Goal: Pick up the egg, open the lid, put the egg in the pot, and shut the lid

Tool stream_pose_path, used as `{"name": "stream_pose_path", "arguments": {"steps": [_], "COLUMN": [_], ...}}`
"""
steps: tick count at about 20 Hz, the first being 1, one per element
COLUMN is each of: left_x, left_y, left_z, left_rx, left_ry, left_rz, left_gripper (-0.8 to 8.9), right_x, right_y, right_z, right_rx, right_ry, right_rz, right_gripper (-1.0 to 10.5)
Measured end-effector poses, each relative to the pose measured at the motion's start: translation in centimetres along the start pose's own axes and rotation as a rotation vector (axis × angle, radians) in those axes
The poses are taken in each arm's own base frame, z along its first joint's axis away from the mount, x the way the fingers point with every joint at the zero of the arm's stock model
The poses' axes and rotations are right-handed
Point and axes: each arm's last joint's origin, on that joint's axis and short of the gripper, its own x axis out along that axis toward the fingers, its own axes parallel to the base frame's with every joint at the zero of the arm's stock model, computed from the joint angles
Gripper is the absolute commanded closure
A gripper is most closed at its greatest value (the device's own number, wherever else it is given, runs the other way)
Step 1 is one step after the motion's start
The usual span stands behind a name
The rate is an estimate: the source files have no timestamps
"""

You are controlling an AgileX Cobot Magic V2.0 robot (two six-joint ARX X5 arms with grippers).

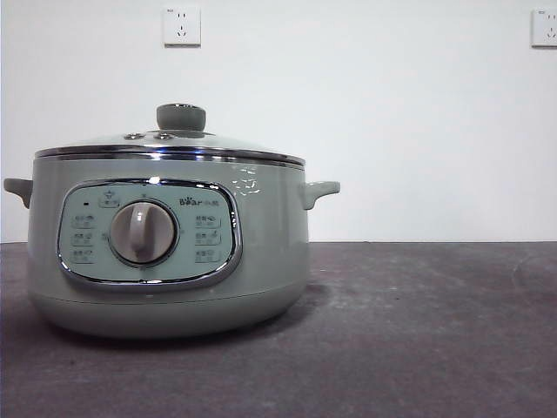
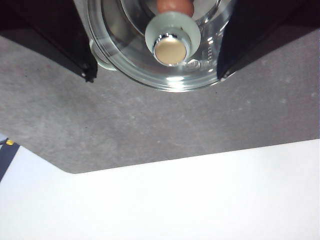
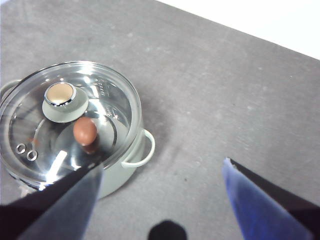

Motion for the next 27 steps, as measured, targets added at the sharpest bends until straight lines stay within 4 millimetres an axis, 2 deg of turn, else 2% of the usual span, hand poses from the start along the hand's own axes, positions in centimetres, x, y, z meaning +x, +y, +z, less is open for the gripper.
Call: {"name": "stream_pose_path", "arguments": {"steps": [3,7,11,15,18,20,27], "left_x": [-1.6,-1.7,-2.0,-2.4,-2.4,-2.4,-2.3], "left_y": [0.2,0.0,-0.4,-0.6,-0.4,-0.2,-0.2], "left_z": [-0.5,-1.6,-2.0,-4.7,-7.7,-8.6,-9.1], "left_rx": [0.046,0.118,0.158,0.181,0.184,0.191,0.199], "left_ry": [0.037,0.145,0.129,0.093,0.064,0.097,0.145], "left_rz": [-0.001,0.011,0.046,0.054,0.016,0.013,0.021], "left_gripper": [8.41,8.22,8.22,8.22,8.22,8.17,8.17], "right_x": [1.1,3.6,4.9,4.8,4.1,3.9,4.1], "right_y": [0.1,0.5,0.7,0.5,0.3,0.2,0.2], "right_z": [-2.8,-6.8,-9.8,-12.5,-14.3,-14.6,-15.0], "right_rx": [0.020,0.030,0.056,0.079,0.091,0.090,0.085], "right_ry": [-0.046,-0.057,-0.151,-0.232,-0.277,-0.261,-0.223], "right_rz": [0.004,0.005,0.012,0.017,0.020,0.017,0.016], "right_gripper": [9.5,9.6,9.6,9.6,9.6,9.5,9.5]}}
